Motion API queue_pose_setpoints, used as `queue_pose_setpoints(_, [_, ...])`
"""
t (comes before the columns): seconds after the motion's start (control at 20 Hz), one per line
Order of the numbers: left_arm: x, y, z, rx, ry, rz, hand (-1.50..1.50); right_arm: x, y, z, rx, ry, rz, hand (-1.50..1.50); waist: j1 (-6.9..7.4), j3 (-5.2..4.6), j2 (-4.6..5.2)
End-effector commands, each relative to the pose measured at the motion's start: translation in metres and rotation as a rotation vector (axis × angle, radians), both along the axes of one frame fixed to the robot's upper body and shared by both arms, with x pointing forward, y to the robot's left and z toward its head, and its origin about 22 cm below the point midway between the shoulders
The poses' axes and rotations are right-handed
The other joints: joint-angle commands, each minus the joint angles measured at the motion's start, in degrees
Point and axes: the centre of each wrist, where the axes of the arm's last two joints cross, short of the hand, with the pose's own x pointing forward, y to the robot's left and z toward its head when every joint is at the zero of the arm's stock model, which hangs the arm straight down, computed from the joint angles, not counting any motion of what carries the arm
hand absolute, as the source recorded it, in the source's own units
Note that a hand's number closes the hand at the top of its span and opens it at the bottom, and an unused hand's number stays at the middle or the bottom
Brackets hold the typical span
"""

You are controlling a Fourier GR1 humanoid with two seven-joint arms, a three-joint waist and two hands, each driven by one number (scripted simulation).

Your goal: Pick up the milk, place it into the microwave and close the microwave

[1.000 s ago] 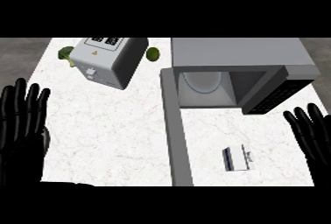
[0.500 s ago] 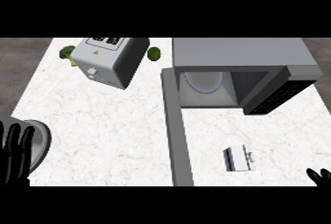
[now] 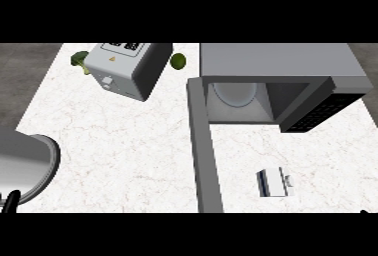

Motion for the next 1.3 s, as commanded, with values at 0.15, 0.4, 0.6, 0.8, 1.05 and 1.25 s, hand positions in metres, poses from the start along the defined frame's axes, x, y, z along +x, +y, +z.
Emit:
queue_pose_setpoints(0.15, [-0.031,0.012,0.007,0.0,-0.011,-0.009,-1.5,0.0,0.021,-0.016,-0.056,0.012,-0.021,-1.5,0.36,0.0,0.05])
queue_pose_setpoints(0.4, [-0.046,0.019,-0.028,0.003,0.007,0.003,-1.5,0.011,0.012,-0.047,-0.067,0.026,-0.066,-1.5,0.66,0.01,-0.02])
queue_pose_setpoints(0.6, [-0.045,0.037,-0.014,0.014,-0.003,0.001,-1.5,0.046,0.021,-0.054,-0.096,0.014,-0.063,-1.5,0.53,0.0,0.32])
queue_pose_setpoints(0.8, [-0.063,0.026,-0.018,0.012,0.01,-0.001,-1.5,0.06,0.034,-0.079,-0.138,0.022,-0.058,-1.5,0.94,0.04,0.22])
queue_pose_setpoints(1.05, [-0.073,0.038,-0.037,0.021,-0.011,0.021,-1.5,0.082,0.02,-0.106,-0.182,0.034,-0.103,-1.5,0.98,0.05,0.25])
queue_pose_setpoints(1.25, [-0.081,0.04,-0.032,0.024,-0.018,0.024,-1.5,0.085,0.03,-0.097,-0.191,0.054,-0.151,-1.5,0.63,0.01,0.21])
